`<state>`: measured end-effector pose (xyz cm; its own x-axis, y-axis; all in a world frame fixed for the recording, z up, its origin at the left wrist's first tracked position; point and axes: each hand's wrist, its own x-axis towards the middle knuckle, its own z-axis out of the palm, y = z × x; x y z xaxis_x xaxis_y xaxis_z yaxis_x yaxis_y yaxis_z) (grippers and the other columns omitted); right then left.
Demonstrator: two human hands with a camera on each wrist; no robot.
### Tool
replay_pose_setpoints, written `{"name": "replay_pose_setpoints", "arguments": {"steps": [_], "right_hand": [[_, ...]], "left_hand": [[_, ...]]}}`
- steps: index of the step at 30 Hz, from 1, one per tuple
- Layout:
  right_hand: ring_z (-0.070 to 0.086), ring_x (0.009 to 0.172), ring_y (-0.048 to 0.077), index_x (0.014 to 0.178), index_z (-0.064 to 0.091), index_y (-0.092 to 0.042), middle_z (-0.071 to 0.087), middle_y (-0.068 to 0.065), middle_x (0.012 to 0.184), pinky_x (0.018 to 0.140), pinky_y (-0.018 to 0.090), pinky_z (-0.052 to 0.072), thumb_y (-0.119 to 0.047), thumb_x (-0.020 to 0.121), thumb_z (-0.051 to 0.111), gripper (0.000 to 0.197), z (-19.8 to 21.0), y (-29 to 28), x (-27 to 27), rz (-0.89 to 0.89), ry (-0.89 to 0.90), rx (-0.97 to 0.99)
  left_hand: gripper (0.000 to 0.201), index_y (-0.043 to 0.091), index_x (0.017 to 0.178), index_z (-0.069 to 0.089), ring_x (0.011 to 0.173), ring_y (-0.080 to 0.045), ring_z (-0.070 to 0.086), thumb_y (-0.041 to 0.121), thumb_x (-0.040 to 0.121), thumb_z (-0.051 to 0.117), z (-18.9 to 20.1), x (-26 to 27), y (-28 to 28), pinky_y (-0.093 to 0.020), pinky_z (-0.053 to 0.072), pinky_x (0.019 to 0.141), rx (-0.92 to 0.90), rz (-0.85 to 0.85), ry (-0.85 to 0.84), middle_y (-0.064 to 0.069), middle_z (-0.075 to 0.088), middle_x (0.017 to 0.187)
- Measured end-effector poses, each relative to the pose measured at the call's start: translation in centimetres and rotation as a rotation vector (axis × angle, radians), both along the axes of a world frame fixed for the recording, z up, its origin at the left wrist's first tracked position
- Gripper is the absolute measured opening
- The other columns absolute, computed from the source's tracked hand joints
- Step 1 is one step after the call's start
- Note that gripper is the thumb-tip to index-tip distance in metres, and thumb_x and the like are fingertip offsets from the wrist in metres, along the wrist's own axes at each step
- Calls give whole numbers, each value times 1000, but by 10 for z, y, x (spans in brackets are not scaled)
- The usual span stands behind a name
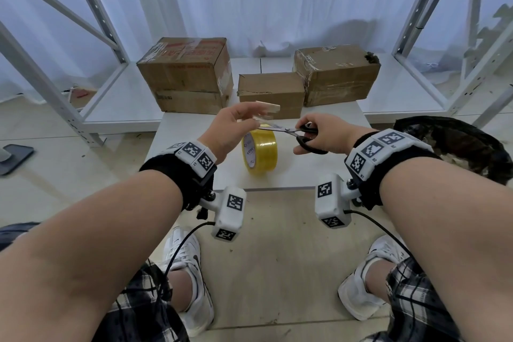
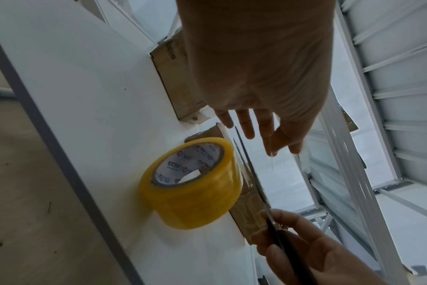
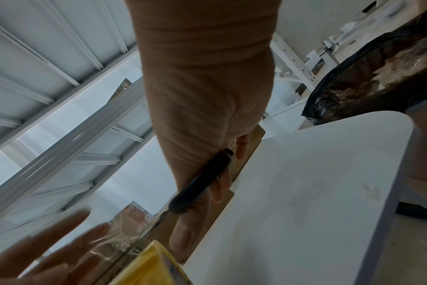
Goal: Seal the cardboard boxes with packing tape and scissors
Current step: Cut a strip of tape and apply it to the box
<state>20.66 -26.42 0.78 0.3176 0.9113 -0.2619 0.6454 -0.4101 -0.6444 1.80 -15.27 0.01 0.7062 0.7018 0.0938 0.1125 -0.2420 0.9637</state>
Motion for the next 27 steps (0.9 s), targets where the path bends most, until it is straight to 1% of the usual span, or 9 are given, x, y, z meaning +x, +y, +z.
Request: {"name": "replay_pose_setpoints", "arguments": {"steps": [4, 7, 10, 12, 15, 17, 20, 23, 27], "right_hand": [[59, 87, 16, 111, 56, -21, 62, 3, 101, 73, 24, 47, -27, 69, 85, 52, 5, 3, 2, 34, -63, 9], [56, 78, 11, 106, 56, -22, 62, 2, 96, 67, 21, 43, -28, 69, 85, 48, 9, 5, 1, 66, -114, 16], [57, 80, 15, 106, 57, -22, 64, 3, 96, 62, 19, 43, -30, 69, 85, 47, 12, 6, 0, 90, -155, 12], [58, 82, 18, 106, 58, -21, 64, 4, 97, 64, 21, 45, -31, 69, 85, 47, 13, 6, -1, 103, -176, 6], [61, 87, 22, 106, 59, -20, 66, 5, 97, 74, 27, 50, -30, 70, 84, 46, 14, 7, -2, 114, -183, -1], [62, 86, 22, 106, 60, -20, 67, 5, 96, 76, 28, 51, -30, 70, 84, 45, 13, 8, -2, 113, -183, 1], [60, 83, 18, 108, 61, -20, 65, -1, 90, 76, 28, 49, -32, 70, 84, 46, 13, 10, -1, 108, -189, -1], [58, 80, 15, 108, 62, -20, 61, -5, 85, 75, 27, 46, -33, 70, 84, 46, 13, 12, 0, 106, -192, -7], [60, 83, 18, 108, 63, -20, 65, 0, 90, 74, 27, 49, -34, 70, 84, 46, 14, 16, 4, 109, -206, -18]], "left_hand": [[44, 20, 117, 67, 101, -24, 55, -8, 87, 52, -5, 0, 1, -35, 48, 96, 88, 54, 33, 3, 65, 104], [41, 18, 121, 65, 81, 0, 53, -5, 90, 53, -3, -1, 0, -22, 48, 87, 119, 72, 58, 11, 60, 98], [39, 16, 123, 64, 71, 5, 53, -5, 92, 51, 0, -2, 0, -10, 45, 77, 124, 70, 48, 14, 58, 96], [42, 19, 120, 64, 72, 13, 53, -7, 91, 50, 1, -3, -1, -4, 44, 70, 141, 42, 37, 17, 57, 98], [55, 40, 110, 59, 91, 26, 46, -9, 87, 52, -2, -4, 0, 3, 37, 80, 259, -28, 59, 28, 53, 107], [63, 50, 110, 53, 104, 23, 42, -7, 83, 54, -9, -3, 4, -3, 32, 94, 381, -49, 95, 34, 47, 111], [67, 56, 114, 49, 115, 0, 39, -2, 81, 54, -20, 1, 10, -33, 29, 109, 491, -21, 161, 31, 45, 116], [62, 53, 115, 48, 114, -6, 34, 0, 83, 54, -23, 4, 13, -37, 26, 109, 517, 3, 196, 25, 44, 119], [61, 55, 118, 45, 117, -6, 33, 4, 85, 56, -22, 8, 22, -39, 25, 110, 529, -22, 219, 22, 44, 124]]}}
